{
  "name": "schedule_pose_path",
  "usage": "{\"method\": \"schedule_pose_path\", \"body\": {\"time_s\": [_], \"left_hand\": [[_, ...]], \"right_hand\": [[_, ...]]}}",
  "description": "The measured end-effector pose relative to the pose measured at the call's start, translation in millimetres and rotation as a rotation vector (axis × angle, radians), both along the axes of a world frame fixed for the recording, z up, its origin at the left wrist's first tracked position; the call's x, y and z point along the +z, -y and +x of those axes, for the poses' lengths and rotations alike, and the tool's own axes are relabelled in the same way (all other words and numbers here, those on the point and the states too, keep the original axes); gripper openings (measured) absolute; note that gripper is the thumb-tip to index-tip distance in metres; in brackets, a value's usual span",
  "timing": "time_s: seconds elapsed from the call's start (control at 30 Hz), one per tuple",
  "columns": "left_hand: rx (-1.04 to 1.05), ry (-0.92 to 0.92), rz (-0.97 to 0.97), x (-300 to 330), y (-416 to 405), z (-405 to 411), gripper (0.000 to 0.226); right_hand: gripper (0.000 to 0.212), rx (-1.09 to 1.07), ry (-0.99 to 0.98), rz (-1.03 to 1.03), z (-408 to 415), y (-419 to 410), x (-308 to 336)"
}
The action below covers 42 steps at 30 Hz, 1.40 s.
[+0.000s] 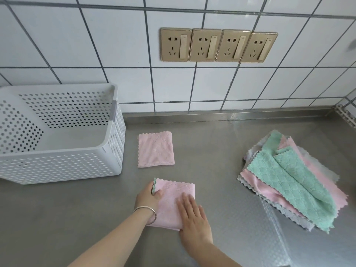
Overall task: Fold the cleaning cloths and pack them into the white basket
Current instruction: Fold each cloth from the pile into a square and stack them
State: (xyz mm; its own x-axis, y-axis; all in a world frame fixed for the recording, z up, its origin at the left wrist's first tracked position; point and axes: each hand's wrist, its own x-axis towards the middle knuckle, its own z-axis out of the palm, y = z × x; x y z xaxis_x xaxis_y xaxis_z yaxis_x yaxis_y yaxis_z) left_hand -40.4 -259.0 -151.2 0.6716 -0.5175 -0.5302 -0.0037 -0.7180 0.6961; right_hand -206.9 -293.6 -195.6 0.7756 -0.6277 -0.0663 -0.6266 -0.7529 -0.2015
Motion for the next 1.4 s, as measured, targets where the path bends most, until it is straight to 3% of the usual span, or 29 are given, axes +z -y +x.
{"method": "schedule_pose_path", "body": {"time_s": [0.17, 0.4, 0.53, 0.67, 0.77, 0.9, 0.97, 1.07, 1.2, 1.4], "left_hand": [[0.078, 0.034, 0.012, -9.0, -0.2, 1.3, 0.041], [0.015, 0.237, 0.163, -13.8, -4.3, 0.1, 0.034], [-0.013, 0.269, 0.216, -16.8, -4.2, 1.5, 0.035], [-0.044, 0.290, 0.265, -19.6, -5.1, 0.3, 0.033], [-0.040, 0.273, 0.296, -19.6, -11.6, -1.7, 0.034], [-0.056, 0.322, 0.320, -22.8, -25.7, -5.3, 0.029], [-0.075, 0.365, 0.352, -22.2, -28.1, -9.9, 0.029], [-0.140, 0.392, 0.407, -19.8, -25.4, -16.0, 0.029], [-0.123, 0.312, 0.314, -12.1, -19.6, -21.6, 0.013], [-0.049, 0.261, 0.028, 6.1, 22.4, -13.6, 0.027]], "right_hand": [[0.088, 0.022, -0.026, 0.015, -1.5, 1.6, 0.7], [0.106, 0.036, -0.058, 0.125, 0.4, -5.5, -2.7], [0.120, 0.034, -0.083, 0.144, 2.7, -3.0, -6.2], [0.118, -0.014, -0.081, 0.197, 5.2, -4.1, -6.9], [0.081, -0.061, -0.008, 0.156, 6.1, 3.3, 3.4], [0.037, -0.354, 0.201, 0.250, 1.2, 13.1, 26.1], [0.027, -0.548, 0.113, 0.459, 3.1, 18.1, 39.1], [0.017, -0.639, 0.020, 0.602, 1.0, 21.0, 38.8], [0.017, -0.679, -0.050, 0.627, 0.0, 27.9, 37.8], [0.026, -0.742, 0.053, 0.617, 8.6, 88.9, 54.7]]}}
